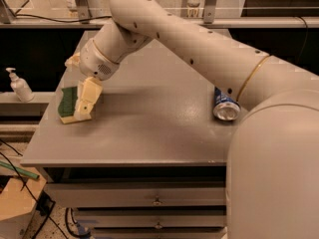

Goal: Pick sponge

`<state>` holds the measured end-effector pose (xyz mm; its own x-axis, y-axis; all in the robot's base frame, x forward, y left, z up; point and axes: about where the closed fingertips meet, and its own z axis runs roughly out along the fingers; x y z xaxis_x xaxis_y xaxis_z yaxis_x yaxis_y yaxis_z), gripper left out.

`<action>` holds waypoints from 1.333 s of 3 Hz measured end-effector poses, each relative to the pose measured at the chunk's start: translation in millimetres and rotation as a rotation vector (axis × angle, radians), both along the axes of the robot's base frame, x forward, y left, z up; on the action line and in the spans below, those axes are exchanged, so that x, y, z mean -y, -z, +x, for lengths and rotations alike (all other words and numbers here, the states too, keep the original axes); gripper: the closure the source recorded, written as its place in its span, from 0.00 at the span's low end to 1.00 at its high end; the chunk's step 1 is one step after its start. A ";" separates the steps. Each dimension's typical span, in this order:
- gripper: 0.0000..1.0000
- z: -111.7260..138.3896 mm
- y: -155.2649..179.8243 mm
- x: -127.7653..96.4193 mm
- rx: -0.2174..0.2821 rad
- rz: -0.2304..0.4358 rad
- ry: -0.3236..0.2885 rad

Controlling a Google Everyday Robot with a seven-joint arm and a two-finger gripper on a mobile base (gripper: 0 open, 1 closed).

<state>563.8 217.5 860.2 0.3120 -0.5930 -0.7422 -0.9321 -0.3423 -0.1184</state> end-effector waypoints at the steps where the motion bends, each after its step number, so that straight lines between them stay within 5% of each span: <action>1: 0.00 -2.6 14.8 -8.2 -0.036 -0.008 -0.001; 3: 0.42 -12.5 28.7 -10.3 -0.081 0.006 0.015; 4: 0.64 -13.8 20.0 -6.6 -0.065 0.018 0.030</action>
Offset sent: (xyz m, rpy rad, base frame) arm -0.0131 0.0114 -0.0382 -0.0124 0.0973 -0.0120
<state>550.0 224.0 840.2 0.2450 -0.5877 -0.7711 -0.9478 -0.3128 -0.0627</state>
